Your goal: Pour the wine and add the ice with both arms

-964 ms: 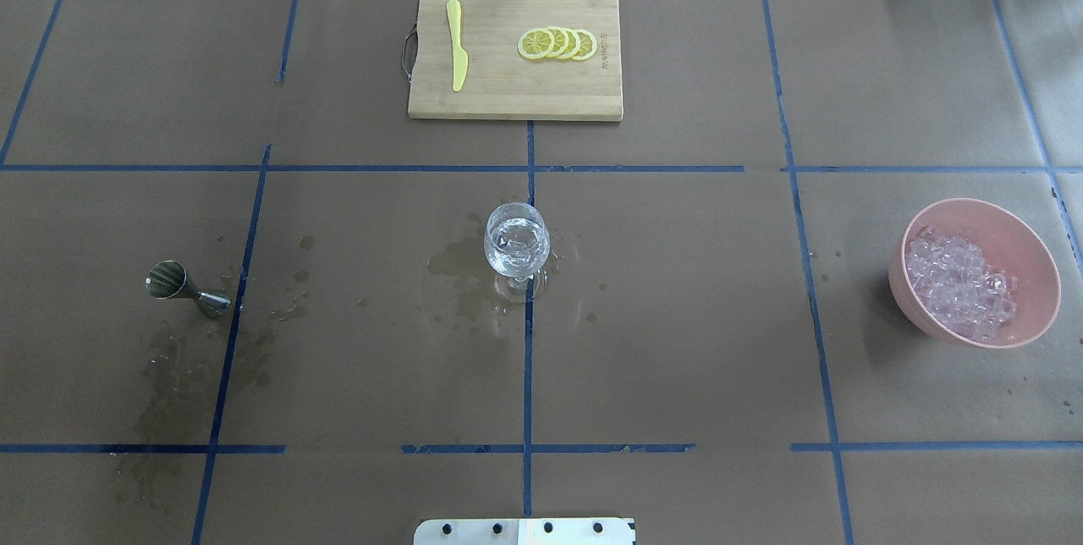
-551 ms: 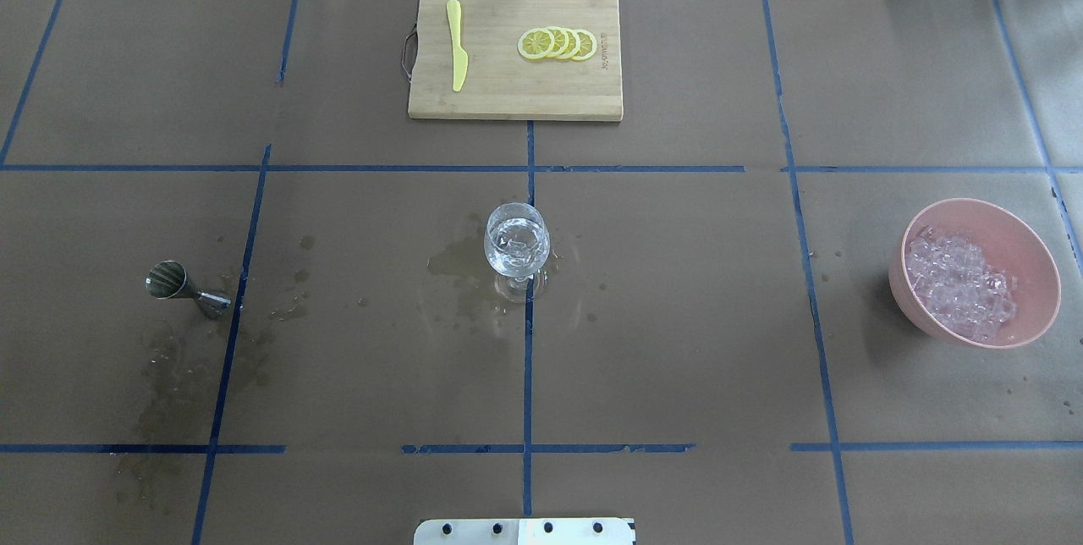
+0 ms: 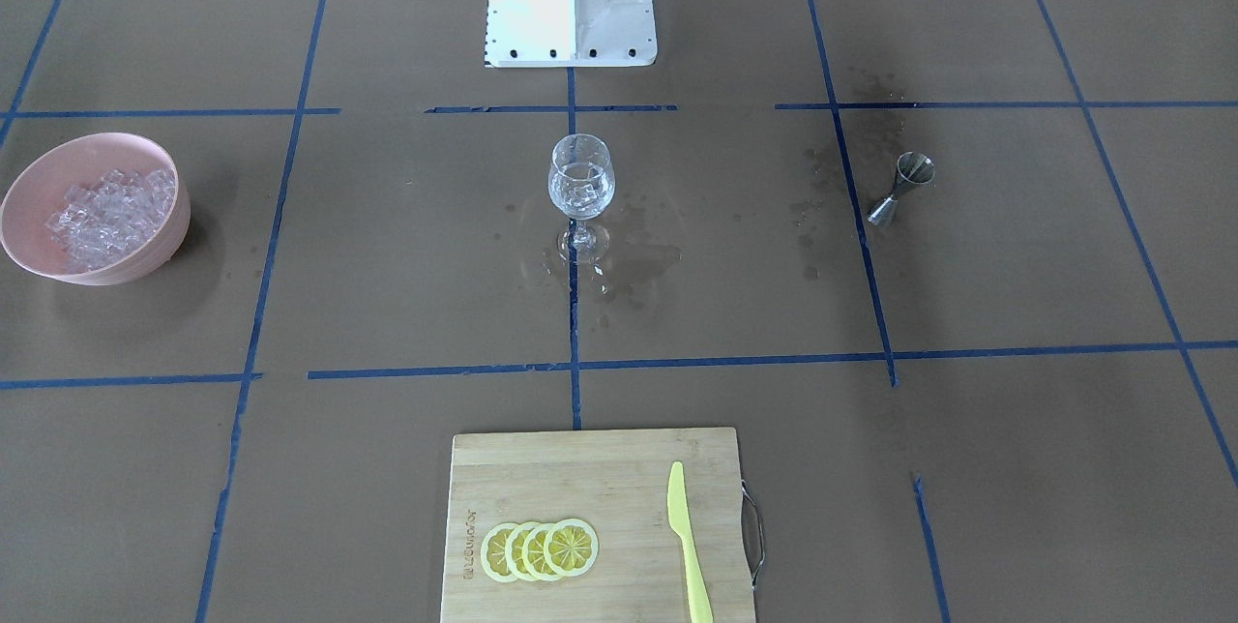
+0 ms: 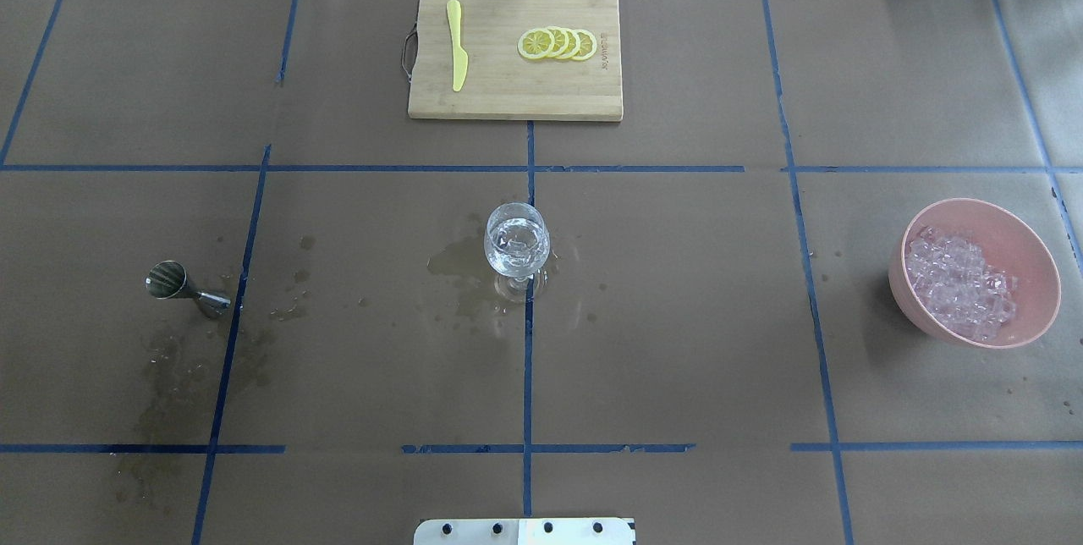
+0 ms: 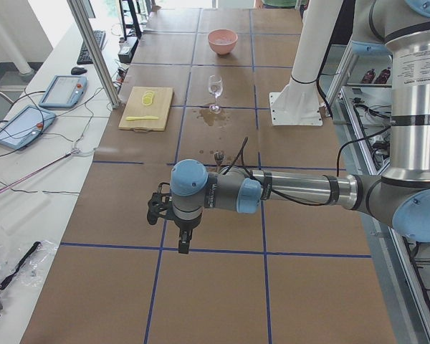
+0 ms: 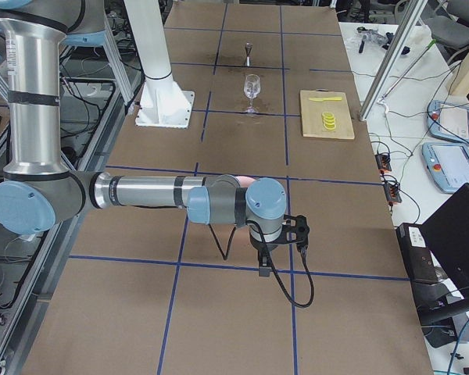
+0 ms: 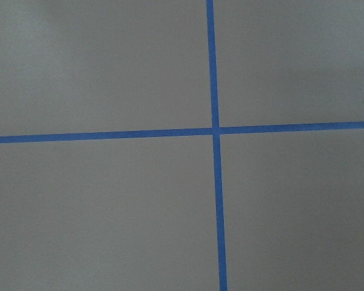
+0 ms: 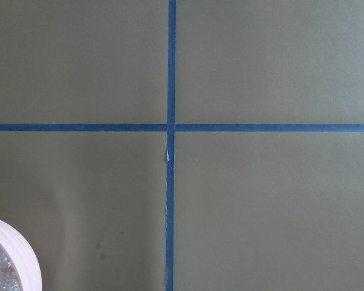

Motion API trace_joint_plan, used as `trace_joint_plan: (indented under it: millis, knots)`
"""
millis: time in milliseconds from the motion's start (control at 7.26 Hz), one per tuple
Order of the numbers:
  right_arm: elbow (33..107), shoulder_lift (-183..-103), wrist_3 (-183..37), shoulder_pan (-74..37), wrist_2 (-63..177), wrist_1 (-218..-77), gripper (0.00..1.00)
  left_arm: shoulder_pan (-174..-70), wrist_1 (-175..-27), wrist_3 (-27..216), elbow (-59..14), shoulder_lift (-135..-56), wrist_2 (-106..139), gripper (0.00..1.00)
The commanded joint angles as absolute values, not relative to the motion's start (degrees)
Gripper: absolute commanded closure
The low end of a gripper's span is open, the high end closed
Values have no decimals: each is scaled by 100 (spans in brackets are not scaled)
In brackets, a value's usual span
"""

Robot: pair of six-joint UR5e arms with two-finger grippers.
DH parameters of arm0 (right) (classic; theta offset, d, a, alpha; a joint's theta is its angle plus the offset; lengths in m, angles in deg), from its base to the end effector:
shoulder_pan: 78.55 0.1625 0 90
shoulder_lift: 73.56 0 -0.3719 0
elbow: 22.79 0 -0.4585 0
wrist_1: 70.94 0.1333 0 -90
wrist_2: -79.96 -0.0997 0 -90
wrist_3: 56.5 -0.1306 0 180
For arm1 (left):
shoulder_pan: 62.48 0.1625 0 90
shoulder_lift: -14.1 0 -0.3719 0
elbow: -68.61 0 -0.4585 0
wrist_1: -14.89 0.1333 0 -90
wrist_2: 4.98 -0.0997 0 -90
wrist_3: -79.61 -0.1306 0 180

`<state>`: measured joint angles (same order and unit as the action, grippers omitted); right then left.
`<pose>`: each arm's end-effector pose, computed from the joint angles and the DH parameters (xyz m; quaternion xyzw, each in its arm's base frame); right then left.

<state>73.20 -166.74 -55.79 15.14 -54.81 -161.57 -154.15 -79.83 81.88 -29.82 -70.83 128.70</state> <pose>0.0760 -0.5367 0.6002 0.0322 -0.3798 0.0168 0.9244 -0.0587 -0.5353 0.5856 0.0635 0.3714 -0.0056 0.9263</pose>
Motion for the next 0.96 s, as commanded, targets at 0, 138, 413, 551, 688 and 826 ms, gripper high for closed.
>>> trace_joint_plan:
  millis: [0,138,413,551,688,826]
  knots:
    - [7328,-16681,-5580,1488,-5504,-16147,0,-15415,-7986,8181,-2974,-7089,12870,0]
    - [7345,-16681,-5580,1488,-5504,-16138,0,-15415,-7986,8181,-2974,-7080,12870,0]
    - [7371,-16690,-5527,1488,-5504,-16129,0,-15415,-7986,8181,-2983,-7089,12870,0]
    - [7363,-16690,-5518,1488,-5504,-16121,0,-15415,-7986,8181,-2983,-7080,12870,0]
    - [7363,-16690,-5518,1488,-5504,-16120,0,-15415,-7986,8181,-2983,-7089,12870,0]
    - [7354,-16690,-5518,1488,-5504,-16120,0,-15415,-7986,8181,-2992,-7080,12870,0]
